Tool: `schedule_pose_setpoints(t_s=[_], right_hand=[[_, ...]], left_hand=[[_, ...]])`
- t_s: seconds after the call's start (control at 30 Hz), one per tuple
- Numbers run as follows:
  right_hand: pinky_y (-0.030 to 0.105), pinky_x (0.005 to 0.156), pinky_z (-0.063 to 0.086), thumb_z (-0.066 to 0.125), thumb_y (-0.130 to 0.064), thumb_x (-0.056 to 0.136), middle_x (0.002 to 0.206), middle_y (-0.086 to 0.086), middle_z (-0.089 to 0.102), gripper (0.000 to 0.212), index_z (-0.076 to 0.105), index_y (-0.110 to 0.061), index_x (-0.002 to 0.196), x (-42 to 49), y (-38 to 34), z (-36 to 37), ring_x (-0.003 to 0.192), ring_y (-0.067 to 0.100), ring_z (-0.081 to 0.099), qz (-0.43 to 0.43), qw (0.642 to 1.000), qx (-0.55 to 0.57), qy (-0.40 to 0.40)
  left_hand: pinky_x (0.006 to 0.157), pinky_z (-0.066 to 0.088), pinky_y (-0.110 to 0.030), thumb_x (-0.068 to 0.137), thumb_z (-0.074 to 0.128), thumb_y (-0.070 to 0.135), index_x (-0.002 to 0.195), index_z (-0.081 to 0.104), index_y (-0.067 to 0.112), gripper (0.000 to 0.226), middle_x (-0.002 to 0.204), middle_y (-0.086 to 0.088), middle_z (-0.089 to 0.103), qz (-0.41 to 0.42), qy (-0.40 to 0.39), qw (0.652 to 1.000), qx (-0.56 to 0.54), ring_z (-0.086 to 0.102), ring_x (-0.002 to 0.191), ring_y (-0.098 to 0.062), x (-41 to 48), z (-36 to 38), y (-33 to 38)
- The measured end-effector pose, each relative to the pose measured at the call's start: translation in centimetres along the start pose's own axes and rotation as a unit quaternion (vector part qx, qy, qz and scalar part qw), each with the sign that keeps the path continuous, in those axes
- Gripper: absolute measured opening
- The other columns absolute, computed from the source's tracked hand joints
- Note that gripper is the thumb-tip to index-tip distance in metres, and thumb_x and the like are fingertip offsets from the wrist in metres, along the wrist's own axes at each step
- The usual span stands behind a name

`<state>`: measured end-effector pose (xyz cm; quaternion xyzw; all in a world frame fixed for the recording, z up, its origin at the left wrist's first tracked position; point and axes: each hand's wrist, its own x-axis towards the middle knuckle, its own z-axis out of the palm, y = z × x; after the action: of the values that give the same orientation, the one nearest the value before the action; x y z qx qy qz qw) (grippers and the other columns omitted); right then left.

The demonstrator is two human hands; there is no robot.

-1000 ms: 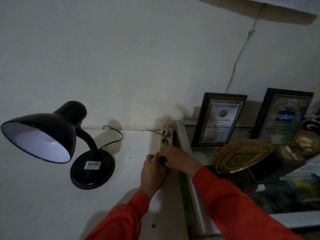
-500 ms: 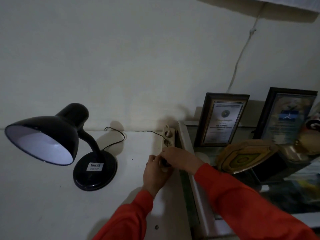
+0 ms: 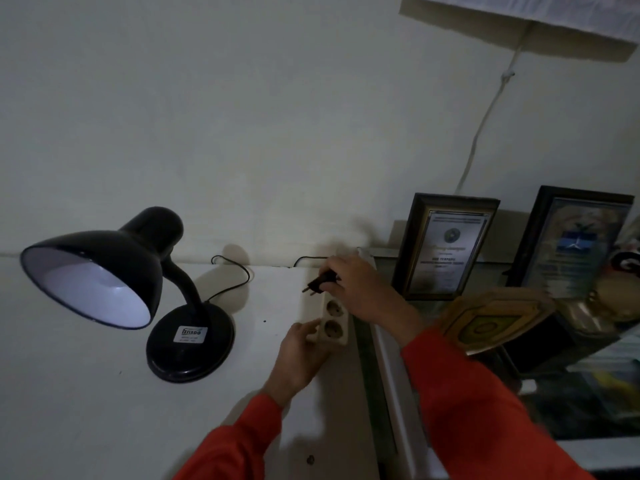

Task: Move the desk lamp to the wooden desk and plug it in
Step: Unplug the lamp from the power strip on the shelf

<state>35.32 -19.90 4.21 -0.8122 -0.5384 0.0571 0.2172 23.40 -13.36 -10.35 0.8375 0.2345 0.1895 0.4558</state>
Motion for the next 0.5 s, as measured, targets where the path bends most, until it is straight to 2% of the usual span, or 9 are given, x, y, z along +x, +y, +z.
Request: schedule_pose_setpoints(t_s=[0.07,0.13,0.2,0.3,0.37,0.43,0.47,0.5], right_hand=[[0.033,0.079,0.047,0.064,-0.027,0.087,0.094,-0.004,0.06,0.017,0.061,-0.018,0.101,-0.3,-0.3,0.9,0.09,0.016,0.054,0.014,0.996,0.082,0.019],[0.024,0.067,0.045,0.067,-0.031,0.084,0.088,-0.008,0.059,0.019,0.063,-0.021,0.1,-0.4,-0.5,2.2,0.076,0.006,0.053,0.035,0.991,0.126,0.019],[0.02,0.061,0.041,0.068,-0.034,0.083,0.084,-0.006,0.062,0.019,0.065,-0.022,0.097,-0.3,-0.8,3.7,0.07,0.006,0.055,0.077,0.983,0.168,0.014],[0.018,0.06,0.041,0.069,-0.036,0.08,0.086,-0.005,0.064,0.024,0.065,-0.022,0.098,-0.3,-1.7,6.4,0.072,0.005,0.057,0.131,0.966,0.223,-0.015],[0.014,0.059,0.039,0.072,-0.032,0.076,0.089,-0.007,0.062,0.031,0.064,-0.023,0.104,-0.4,-2.6,8.2,0.071,0.001,0.054,0.138,0.962,0.233,-0.034],[0.018,0.067,0.041,0.071,-0.022,0.078,0.091,-0.003,0.062,0.031,0.064,-0.018,0.108,-0.2,-3.5,9.8,0.074,0.005,0.055,0.121,0.968,0.217,-0.034],[0.021,0.071,0.043,0.07,-0.018,0.079,0.092,0.0,0.064,0.03,0.064,-0.015,0.108,-0.1,-4.0,10.5,0.078,0.009,0.057,0.113,0.972,0.205,-0.029],[0.024,0.073,0.046,0.069,-0.017,0.08,0.095,0.003,0.067,0.029,0.065,-0.013,0.108,0.0,-4.4,11.0,0.082,0.013,0.06,0.108,0.975,0.194,-0.021]], left_hand=[[0.072,0.051,-0.02,0.088,0.061,0.015,0.102,0.066,0.029,0.02,0.097,0.007,0.064,0.023,0.02,0.999,-0.013,0.059,0.08,-0.003,-1.4,-2.3,-0.7],[0.065,0.046,-0.008,0.088,0.057,0.005,0.086,0.065,0.035,0.031,0.088,0.014,0.065,0.033,0.093,0.995,-0.029,0.061,0.079,-0.001,-3.1,-4.9,-1.6],[0.065,0.043,-0.006,0.085,0.057,-0.002,0.079,0.065,0.026,0.03,0.081,0.004,0.067,0.005,0.191,0.981,-0.045,0.06,0.078,0.0,-4.6,-7.6,-2.6],[0.071,0.044,-0.011,0.084,0.057,-0.006,0.079,0.057,0.021,0.027,0.084,-0.011,0.063,-0.055,0.339,0.936,-0.076,0.057,0.08,0.005,-5.9,-11.1,-3.7],[0.077,0.045,-0.017,0.082,0.058,-0.008,0.088,0.052,0.021,0.031,0.095,-0.009,0.057,-0.069,0.398,0.909,-0.102,0.057,0.084,-0.001,-5.6,-13.4,-4.4],[0.087,0.045,-0.031,0.084,0.059,-0.006,0.111,0.051,0.012,0.034,0.111,-0.003,0.051,-0.084,0.365,0.919,-0.121,0.055,0.101,-0.019,-4.5,-15.4,-4.4],[0.091,0.043,-0.03,0.086,0.058,-0.002,0.119,0.049,0.012,0.037,0.117,0.001,0.049,-0.081,0.329,0.932,-0.131,0.051,0.108,-0.019,-3.8,-16.2,-4.4],[0.092,0.04,-0.023,0.09,0.056,0.004,0.122,0.048,0.018,0.036,0.119,0.006,0.048,-0.076,0.29,0.944,-0.139,0.048,0.112,-0.016,-3.2,-16.8,-4.1]])
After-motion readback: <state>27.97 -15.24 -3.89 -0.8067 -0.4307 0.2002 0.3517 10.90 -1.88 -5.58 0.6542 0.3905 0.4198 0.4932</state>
